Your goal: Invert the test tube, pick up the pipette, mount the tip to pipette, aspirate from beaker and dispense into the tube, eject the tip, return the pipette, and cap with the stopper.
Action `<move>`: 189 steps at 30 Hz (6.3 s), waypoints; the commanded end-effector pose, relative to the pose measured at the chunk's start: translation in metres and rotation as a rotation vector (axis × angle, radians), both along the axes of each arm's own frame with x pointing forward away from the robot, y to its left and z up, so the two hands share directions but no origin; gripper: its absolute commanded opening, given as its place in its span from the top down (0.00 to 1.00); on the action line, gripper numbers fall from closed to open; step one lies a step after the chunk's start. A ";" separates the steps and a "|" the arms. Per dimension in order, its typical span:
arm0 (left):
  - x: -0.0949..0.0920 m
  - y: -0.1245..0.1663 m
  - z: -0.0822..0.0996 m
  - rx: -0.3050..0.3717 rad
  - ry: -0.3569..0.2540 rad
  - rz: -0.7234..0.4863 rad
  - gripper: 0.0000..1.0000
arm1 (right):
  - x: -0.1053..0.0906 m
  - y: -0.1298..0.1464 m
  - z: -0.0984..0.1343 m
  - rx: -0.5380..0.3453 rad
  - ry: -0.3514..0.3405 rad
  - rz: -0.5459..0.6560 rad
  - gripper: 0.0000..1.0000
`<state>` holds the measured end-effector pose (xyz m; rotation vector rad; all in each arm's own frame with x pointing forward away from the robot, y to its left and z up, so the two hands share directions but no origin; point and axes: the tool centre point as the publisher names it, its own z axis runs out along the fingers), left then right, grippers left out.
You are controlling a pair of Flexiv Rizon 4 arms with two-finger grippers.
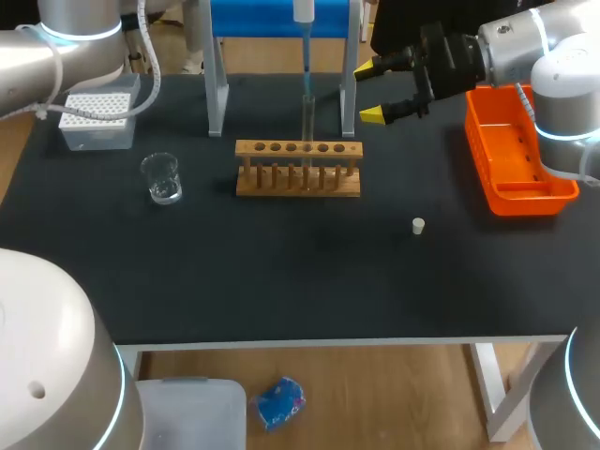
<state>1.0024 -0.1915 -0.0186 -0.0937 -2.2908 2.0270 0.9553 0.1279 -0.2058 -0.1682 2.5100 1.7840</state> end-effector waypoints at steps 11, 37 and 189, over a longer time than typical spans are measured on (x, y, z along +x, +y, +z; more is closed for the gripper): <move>0.005 0.001 -0.002 -0.001 0.000 0.004 1.00 | -0.001 -0.001 0.000 0.000 -0.001 0.000 0.00; 0.005 -0.001 0.008 -0.003 -0.021 0.003 1.00 | -0.001 -0.001 0.000 0.000 -0.001 0.000 0.00; 0.001 -0.009 -0.042 0.086 -0.089 0.044 1.00 | -0.001 -0.001 0.000 0.000 -0.001 0.000 0.00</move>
